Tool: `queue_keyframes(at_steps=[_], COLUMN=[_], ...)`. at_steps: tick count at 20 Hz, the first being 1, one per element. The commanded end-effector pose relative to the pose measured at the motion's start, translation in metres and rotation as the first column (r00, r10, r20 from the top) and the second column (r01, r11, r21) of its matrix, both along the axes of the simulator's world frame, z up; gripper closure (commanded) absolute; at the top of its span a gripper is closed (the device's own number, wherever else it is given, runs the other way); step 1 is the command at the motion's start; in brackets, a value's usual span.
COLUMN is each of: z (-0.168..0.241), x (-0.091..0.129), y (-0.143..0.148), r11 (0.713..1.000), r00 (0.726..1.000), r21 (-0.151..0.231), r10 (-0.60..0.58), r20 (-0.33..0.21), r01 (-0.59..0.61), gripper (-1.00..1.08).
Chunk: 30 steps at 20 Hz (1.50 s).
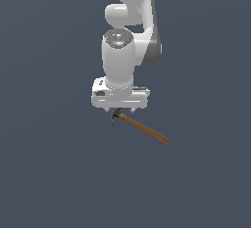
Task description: Pick up the object and move it to a goal position.
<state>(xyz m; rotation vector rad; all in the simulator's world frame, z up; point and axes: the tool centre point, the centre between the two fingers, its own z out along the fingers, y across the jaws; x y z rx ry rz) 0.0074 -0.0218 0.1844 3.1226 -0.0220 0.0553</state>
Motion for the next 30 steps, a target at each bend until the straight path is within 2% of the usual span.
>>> queue_keyframes(at_steps=[1,10,18,25,30], z=[0.0,0.001,-0.002,-0.016,-0.034], x=[0.0,0.001,0.001,0.001,0.001], y=[0.0,-0.008,-0.007,0.002,0.013], r11=[1.0,0.999,0.998,0.988,0.963], r00=[1.0,0.999,0.999,0.988,0.963], r21=[0.0,-0.027,-0.027,-0.027,-0.025], r10=[0.0,0.031,0.05,0.15,0.268], r20=[0.0,-0.017,-0.019,-0.026,-0.034], r01=[0.0,-0.032,-0.051,-0.151,-0.269], gripper=[-0.92,-0.92,-0.92,-0.92,-0.92])
